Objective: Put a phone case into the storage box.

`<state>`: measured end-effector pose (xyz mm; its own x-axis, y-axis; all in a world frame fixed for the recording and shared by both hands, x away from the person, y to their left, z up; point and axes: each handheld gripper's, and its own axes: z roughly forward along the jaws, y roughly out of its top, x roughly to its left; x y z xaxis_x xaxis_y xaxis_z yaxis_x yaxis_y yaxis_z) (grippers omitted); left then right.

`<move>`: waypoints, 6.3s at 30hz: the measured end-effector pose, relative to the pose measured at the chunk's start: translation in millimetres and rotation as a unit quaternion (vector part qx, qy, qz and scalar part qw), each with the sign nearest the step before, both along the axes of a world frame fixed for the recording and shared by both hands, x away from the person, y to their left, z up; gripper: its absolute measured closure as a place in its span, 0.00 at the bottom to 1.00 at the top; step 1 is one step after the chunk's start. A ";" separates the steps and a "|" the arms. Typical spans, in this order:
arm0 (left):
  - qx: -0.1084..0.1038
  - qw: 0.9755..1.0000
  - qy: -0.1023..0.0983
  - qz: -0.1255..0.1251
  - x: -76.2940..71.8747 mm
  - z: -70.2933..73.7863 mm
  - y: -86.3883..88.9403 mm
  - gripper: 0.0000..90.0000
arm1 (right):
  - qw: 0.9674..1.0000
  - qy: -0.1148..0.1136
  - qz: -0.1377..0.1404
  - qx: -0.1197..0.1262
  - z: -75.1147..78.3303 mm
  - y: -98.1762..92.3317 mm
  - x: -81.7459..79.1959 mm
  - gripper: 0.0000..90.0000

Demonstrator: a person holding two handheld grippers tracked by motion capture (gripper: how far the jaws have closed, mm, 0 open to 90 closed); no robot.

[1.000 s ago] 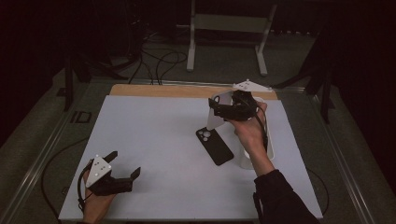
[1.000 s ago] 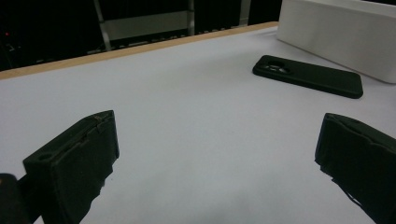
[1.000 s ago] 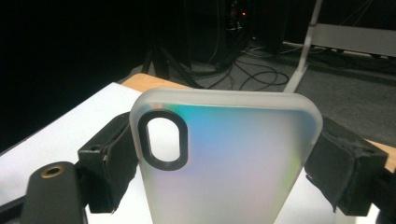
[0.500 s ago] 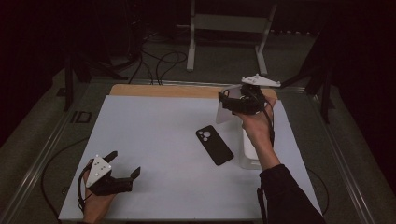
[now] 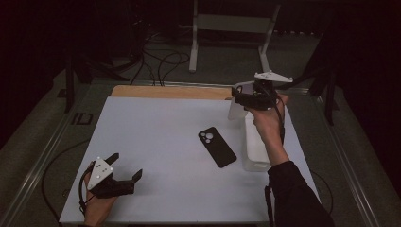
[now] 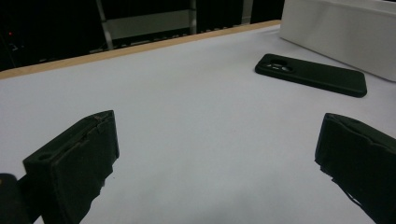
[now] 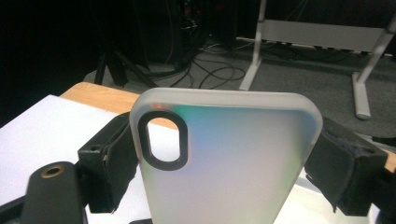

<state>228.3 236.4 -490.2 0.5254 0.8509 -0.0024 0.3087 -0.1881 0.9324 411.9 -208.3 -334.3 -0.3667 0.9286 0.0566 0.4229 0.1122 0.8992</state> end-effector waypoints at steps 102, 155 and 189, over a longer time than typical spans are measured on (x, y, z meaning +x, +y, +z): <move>-0.009 1.000 -0.004 0.010 1.4 -0.9 1.5 0.00 | 0.981 0.110 -0.157 -0.017 -92.0 -59.0 93.5 0.10; 0.000 1.000 -0.001 0.006 3.6 -2.8 -2.2 0.00 | 0.996 0.063 0.064 -0.006 -57.5 -2.2 2.0 0.10; 0.001 1.000 0.000 0.006 3.8 -2.8 -2.2 0.00 | 0.980 0.146 0.136 -0.021 -98.7 66.1 -9.5 0.10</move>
